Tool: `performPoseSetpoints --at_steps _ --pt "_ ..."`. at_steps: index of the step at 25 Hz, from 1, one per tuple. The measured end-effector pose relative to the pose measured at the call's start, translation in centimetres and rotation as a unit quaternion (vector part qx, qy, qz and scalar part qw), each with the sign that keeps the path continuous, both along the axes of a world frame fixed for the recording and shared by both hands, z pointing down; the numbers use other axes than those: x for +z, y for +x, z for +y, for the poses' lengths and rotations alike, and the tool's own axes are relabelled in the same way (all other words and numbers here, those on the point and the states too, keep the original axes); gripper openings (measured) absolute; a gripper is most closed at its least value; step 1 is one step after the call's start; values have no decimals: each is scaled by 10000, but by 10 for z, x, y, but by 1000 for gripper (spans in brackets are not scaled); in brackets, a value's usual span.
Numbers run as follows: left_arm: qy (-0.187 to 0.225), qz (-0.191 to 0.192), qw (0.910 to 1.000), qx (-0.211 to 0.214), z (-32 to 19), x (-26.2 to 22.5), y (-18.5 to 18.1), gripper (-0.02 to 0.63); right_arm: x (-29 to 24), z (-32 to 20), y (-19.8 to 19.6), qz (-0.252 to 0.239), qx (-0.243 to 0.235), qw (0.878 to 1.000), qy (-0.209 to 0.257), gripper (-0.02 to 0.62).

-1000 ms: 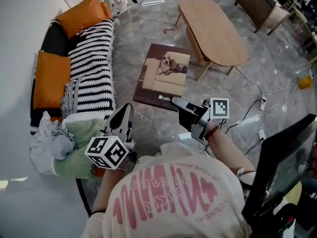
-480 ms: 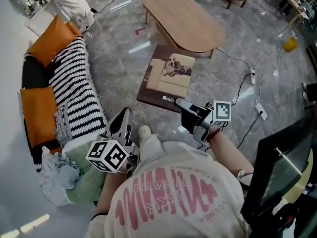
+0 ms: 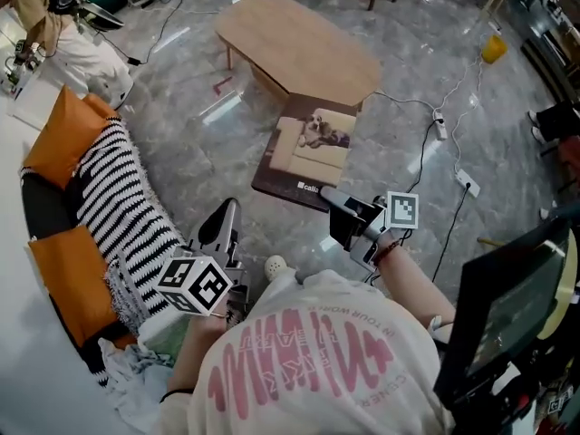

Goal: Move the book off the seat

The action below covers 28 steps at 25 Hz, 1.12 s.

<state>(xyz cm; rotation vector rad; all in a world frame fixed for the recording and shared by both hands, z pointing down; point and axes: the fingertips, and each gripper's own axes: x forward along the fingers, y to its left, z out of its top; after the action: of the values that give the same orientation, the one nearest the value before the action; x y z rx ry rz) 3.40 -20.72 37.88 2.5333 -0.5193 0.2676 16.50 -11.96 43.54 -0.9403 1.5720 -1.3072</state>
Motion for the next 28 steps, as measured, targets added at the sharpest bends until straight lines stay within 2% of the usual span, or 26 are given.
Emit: performPoseSetpoints --at_steps 12,18,24,28 --pt "-146 45 9961 864 -58 0 21 9 -6 -30 4 -35 905 9958 -107 179" --pt "-177 110 9936 1111 -63 14 28 9 6 -34 7 80 1031 9945 -171 179" --pt "-227 47 9943 1037 -64 38 26 9 26 -37 14 40 1077 9941 -132 179" --pt "-204 -98 9959 880 -84 21 49 9 16 -60 42 -156 973 9950 -168 179"
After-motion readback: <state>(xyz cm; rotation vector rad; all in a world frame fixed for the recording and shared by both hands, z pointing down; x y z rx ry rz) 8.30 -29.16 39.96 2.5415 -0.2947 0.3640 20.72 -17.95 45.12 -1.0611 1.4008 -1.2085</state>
